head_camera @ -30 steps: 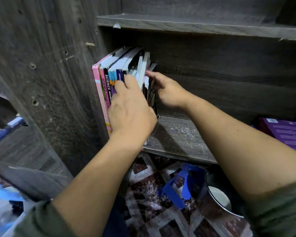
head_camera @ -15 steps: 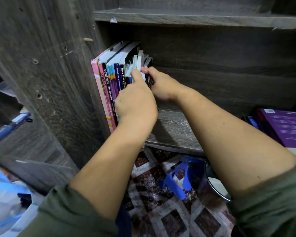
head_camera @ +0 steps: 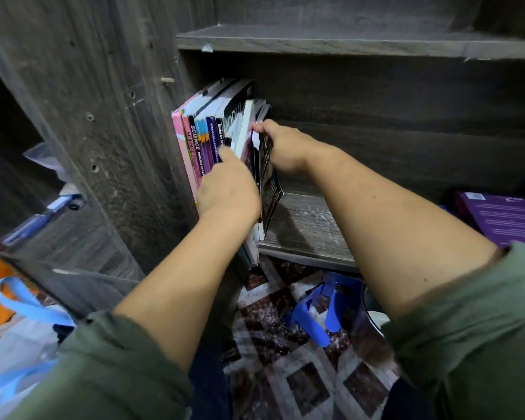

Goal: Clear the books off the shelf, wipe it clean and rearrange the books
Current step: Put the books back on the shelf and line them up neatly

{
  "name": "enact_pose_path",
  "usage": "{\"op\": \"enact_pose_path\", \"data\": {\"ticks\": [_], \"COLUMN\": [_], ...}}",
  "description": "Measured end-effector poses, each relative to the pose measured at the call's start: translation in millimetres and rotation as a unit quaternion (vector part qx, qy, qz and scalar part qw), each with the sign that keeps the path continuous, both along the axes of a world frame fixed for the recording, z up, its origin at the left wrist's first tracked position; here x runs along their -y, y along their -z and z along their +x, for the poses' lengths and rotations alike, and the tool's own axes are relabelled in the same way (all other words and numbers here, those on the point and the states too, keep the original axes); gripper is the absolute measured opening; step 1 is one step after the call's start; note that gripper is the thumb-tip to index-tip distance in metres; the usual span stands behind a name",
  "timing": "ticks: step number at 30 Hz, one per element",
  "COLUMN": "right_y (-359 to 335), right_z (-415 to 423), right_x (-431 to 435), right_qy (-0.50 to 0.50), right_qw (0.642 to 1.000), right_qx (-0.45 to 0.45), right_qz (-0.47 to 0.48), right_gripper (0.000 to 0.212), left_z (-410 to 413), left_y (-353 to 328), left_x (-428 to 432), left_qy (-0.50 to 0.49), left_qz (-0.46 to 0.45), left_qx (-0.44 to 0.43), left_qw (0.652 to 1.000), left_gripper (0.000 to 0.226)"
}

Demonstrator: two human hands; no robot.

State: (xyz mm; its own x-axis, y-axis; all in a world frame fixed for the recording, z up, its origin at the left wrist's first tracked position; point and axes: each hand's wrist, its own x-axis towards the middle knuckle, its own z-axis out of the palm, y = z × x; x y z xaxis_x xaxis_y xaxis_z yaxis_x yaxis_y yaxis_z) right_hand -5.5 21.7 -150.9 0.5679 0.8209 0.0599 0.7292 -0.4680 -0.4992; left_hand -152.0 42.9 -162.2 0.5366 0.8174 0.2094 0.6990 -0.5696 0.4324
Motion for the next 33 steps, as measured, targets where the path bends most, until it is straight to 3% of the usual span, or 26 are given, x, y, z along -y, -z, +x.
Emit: {"op": "enact_pose_path", "data": {"ticks": [2, 8, 11, 13, 17, 26, 29, 33], "right_y": [-3, 5, 14, 13, -2, -4, -2, 5], "right_z": [-1, -26, -32, -35, -38, -32, -33, -23], "right_x": [1, -11, -13, -12, -8, -24, -22, -8], "right_qy": [-0.005, -0.077, -0.062, -0.055, -0.037, -0.008, 0.001, 0.021], "right_qw": [1.000, 0.994, 0.987, 0.981, 0.984, 0.989, 0.990, 0.989], "right_qx": [0.000, -0.067, -0.124, -0.145, -0.133, -0.085, -0.059, 0.007], "right_qz": [-0.003, 0.048, 0.086, 0.115, 0.115, 0.120, 0.128, 0.147], "right_gripper": [0.064, 0.084, 0.074, 0.062, 0.041, 0.026, 0.025, 0.042], "left_z": [-16, -56, -64, -67, -74, -95, -95, -90], "left_y": [0, -11, -15, -17, -19, -32, -34, -36], "left_x": [4, 7, 7, 10, 12, 7, 5, 3], "left_qy": [0.011, 0.030, 0.039, 0.046, 0.044, 0.063, 0.065, 0.081], "left_qz": [0.013, 0.036, 0.051, 0.057, 0.047, 0.025, 0.027, 0.024], "left_qx": [-0.037, -0.114, -0.120, -0.134, -0.153, -0.148, -0.148, -0.157], "left_qw": [0.999, 0.992, 0.991, 0.988, 0.986, 0.987, 0.986, 0.984], "left_gripper": [0.033, 0.041, 0.048, 0.067, 0.086, 0.088, 0.087, 0.086]}}
